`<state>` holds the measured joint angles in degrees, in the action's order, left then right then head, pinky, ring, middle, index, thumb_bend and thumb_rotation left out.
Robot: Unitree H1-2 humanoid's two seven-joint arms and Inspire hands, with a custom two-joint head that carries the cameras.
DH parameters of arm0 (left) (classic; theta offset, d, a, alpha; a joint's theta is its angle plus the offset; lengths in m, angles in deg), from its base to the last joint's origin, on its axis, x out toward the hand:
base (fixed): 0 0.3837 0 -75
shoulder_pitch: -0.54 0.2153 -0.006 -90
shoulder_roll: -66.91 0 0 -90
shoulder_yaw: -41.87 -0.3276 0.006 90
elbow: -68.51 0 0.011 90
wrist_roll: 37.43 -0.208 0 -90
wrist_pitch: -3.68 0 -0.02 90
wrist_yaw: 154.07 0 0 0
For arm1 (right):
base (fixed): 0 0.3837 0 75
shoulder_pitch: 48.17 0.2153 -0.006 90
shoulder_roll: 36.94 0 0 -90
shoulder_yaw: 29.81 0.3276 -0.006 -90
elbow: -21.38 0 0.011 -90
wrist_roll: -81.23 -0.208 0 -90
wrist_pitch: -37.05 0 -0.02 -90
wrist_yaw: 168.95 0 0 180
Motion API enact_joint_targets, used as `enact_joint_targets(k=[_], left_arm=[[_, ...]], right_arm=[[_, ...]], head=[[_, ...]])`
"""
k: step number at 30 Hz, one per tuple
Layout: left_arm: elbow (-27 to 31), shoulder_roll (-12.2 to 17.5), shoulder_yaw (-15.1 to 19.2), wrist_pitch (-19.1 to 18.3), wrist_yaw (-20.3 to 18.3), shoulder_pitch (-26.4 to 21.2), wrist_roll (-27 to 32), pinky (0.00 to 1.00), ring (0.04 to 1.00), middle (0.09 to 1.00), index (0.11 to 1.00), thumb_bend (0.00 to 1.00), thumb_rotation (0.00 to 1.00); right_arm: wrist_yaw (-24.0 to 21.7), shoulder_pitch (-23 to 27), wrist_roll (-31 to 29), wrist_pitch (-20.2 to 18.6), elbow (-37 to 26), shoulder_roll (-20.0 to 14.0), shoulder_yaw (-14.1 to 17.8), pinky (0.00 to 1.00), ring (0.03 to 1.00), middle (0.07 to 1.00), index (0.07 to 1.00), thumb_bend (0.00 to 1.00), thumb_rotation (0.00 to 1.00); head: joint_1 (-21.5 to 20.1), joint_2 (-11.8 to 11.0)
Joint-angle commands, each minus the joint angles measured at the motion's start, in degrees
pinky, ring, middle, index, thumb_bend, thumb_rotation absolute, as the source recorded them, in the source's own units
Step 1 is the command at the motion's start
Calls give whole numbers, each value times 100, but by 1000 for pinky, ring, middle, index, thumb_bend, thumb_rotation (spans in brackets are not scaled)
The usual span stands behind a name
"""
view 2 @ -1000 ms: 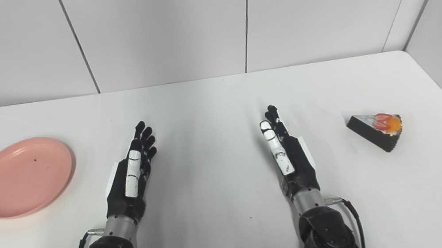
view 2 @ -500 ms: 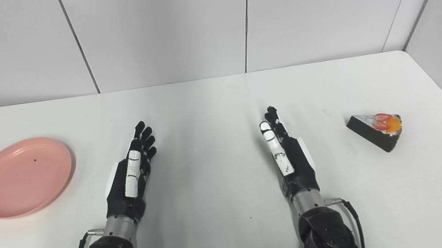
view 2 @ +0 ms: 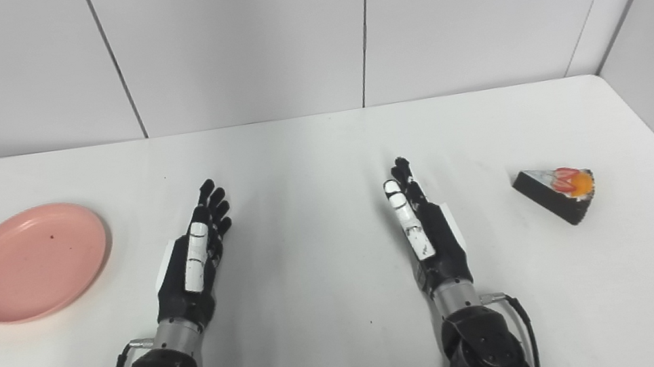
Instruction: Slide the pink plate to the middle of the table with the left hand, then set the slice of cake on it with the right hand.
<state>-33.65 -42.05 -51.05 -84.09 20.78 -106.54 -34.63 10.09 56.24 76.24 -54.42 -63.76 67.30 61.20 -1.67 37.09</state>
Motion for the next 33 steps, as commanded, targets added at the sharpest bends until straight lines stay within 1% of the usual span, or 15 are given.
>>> enact_joint_targets(k=[1,6,10,20,24,27,33], left_arm=[[-106,34,-30,-256,-6,119,-21,1000,1000,1000,1000,734,1000],[-129,39,-39,-199,0,115,-37,1000,1000,1000,1000,729,1000],[-38,22,-54,-309,5,131,-37,1000,1000,1000,1000,739,1000],[-40,11,-45,-272,19,129,-31,1000,1000,1000,1000,728,1000],[-24,35,-59,-344,-59,123,20,1000,1000,1000,1000,739,1000],[-42,60,-70,-312,-100,123,17,1000,1000,1000,1000,747,1000],[-33,58,-76,-335,-60,123,-7,1000,1000,1000,1000,744,1000]], right_arm=[[-17,139,-10,99,-204,15,17,1000,1000,994,999,666,867],[-24,148,2,119,-176,4,12,1000,1000,996,1000,666,870],[-25,142,4,143,-174,3,14,1000,1000,993,1000,671,871],[-33,145,3,156,-165,0,11,1000,999,994,1000,666,866],[-16,146,7,131,-181,8,18,1000,1000,995,998,665,862],[-19,148,7,121,-182,4,17,1000,1000,992,996,667,861],[-7,158,25,140,-170,5,19,1000,998,991,996,673,864]], head=[[0,7],[3,3],[0,11],[3,14],[3,14],[3,14],[3,14]])
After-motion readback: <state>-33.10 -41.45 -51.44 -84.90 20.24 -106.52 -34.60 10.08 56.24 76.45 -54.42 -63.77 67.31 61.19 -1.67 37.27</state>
